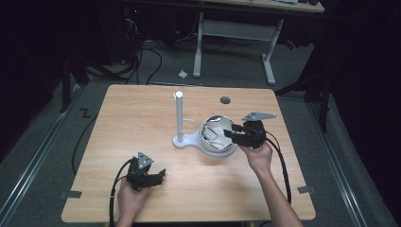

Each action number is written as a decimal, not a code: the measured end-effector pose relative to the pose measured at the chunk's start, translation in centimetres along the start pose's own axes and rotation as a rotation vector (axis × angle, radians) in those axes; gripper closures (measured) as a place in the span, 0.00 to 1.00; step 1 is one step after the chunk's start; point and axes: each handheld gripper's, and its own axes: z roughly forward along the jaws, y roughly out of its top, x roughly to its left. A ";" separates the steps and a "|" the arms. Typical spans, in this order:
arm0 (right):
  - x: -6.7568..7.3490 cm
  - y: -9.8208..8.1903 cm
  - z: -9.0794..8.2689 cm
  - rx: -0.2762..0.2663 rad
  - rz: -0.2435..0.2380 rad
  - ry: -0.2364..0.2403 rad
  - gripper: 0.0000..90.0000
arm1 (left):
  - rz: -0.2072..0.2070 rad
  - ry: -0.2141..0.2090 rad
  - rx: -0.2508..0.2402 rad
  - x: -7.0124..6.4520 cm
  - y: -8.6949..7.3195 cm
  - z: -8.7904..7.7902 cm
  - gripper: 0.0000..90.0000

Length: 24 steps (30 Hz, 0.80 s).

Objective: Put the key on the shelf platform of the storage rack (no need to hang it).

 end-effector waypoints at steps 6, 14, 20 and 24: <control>0.0 -0.1 -0.6 -0.006 0.000 0.000 0.61 | 0.000 0.000 0.000 0.0 0.0 0.0 0.24; 0.2 -0.6 -1.5 -0.015 -0.015 -0.018 0.60 | 0.000 0.000 0.000 0.0 0.0 0.0 0.24; 0.5 -0.7 -2.5 -0.026 -0.015 -0.015 0.60 | 0.000 0.000 0.000 0.0 0.0 0.0 0.24; 0.4 -1.3 -2.9 -0.043 0.005 -0.009 0.60 | 0.000 0.000 0.000 0.0 0.0 0.0 0.24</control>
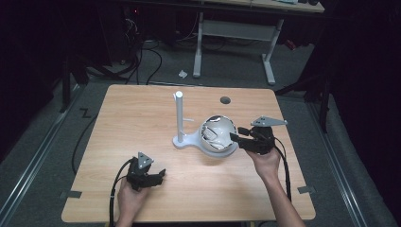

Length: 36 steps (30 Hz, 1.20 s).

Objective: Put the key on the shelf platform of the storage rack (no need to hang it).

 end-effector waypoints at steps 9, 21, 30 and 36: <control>0.5 -0.5 -1.0 -0.007 -0.035 -0.057 0.60 | 0.000 0.000 0.000 0.0 0.0 0.0 0.24; -0.1 -1.9 -2.2 -0.017 0.005 -0.069 0.60 | 0.000 0.001 -0.001 0.0 0.0 0.0 0.24; -0.4 -2.8 -3.0 -0.031 0.020 -0.067 0.60 | 0.003 0.001 0.000 0.0 0.0 0.0 0.24; -0.3 -3.3 -3.6 -0.046 0.029 -0.055 0.59 | 0.003 0.002 0.000 0.0 0.0 0.0 0.24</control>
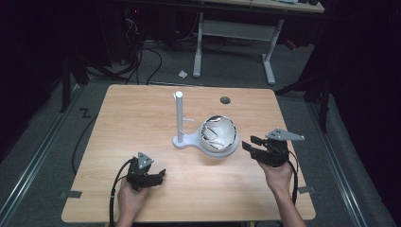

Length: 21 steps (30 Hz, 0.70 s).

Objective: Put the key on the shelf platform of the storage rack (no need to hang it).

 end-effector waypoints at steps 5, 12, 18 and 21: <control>-0.1 -0.6 -0.4 -0.009 0.019 0.004 0.59 | 0.001 0.000 0.000 0.0 0.0 0.0 0.24; 0.0 -1.9 -0.5 -0.023 0.047 0.022 0.59 | 0.001 0.001 -0.001 0.0 0.0 0.0 0.24; 0.2 -2.7 -0.4 -0.024 0.061 0.030 0.59 | -0.001 0.001 -0.002 0.0 0.0 0.0 0.24; 0.3 -2.9 -0.4 -0.026 0.065 0.031 0.59 | 0.002 0.002 -0.001 0.0 0.0 0.0 0.24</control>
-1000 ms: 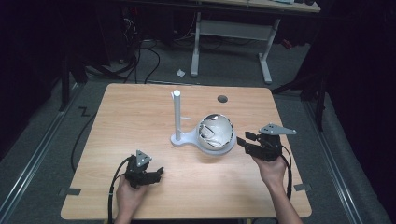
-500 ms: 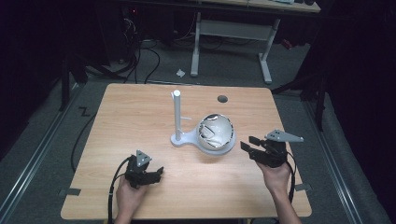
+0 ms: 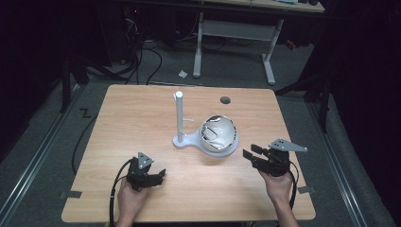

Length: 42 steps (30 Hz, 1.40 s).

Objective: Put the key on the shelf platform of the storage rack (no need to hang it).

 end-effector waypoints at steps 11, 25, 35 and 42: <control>0.5 -1.1 0.2 0.000 -0.008 0.004 0.60 | -0.002 0.000 -0.001 0.0 0.0 0.0 0.24; 0.8 -2.6 1.1 0.018 -0.009 0.019 0.59 | -0.002 0.000 -0.001 0.0 0.0 0.0 0.24; 1.4 -3.7 2.2 0.043 -0.019 0.022 0.56 | 0.001 0.001 0.000 0.0 0.0 0.0 0.24; 1.6 -4.4 2.9 0.055 -0.020 0.007 0.53 | -0.001 0.001 -0.001 0.0 0.0 0.0 0.24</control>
